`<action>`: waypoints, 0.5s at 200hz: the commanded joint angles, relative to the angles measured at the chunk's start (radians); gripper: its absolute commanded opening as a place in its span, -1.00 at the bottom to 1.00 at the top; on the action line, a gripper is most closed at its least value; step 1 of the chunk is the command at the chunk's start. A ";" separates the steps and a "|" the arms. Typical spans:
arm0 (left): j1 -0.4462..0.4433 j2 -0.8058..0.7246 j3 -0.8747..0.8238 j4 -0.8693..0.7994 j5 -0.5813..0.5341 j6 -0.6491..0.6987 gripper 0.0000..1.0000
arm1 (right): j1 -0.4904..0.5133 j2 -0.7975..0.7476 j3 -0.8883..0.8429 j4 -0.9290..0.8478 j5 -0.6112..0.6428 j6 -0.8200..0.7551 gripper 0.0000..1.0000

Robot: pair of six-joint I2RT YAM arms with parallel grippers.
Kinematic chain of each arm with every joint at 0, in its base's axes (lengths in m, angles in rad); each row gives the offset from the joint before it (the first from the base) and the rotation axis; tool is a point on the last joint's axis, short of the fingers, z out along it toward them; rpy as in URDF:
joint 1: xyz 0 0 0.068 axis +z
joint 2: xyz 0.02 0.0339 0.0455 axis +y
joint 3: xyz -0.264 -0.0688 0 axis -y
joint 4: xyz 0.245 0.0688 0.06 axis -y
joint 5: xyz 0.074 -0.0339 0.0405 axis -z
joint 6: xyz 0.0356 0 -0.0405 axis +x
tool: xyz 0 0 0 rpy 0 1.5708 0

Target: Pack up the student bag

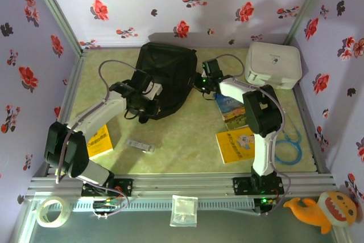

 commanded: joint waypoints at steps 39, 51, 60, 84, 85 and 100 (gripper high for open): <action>-0.053 0.074 0.059 0.117 0.113 -0.039 -1.00 | 0.041 -0.269 -0.305 0.103 -0.083 0.279 0.21; -0.069 0.099 0.077 0.129 0.129 -0.046 -1.00 | 0.058 -0.307 -0.362 0.148 -0.092 0.338 0.26; -0.083 0.123 0.094 0.137 0.139 -0.050 -1.00 | 0.067 -0.327 -0.397 0.177 -0.095 0.376 0.27; -0.125 0.188 0.152 0.145 0.164 -0.051 -1.00 | 0.091 -0.345 -0.448 0.221 -0.087 0.444 0.28; -0.126 0.191 0.155 0.144 0.165 -0.051 -1.00 | 0.092 -0.345 -0.451 0.222 -0.087 0.448 0.28; -0.149 0.226 0.192 0.147 0.176 -0.054 -1.00 | 0.096 -0.332 -0.469 0.259 -0.081 0.478 0.27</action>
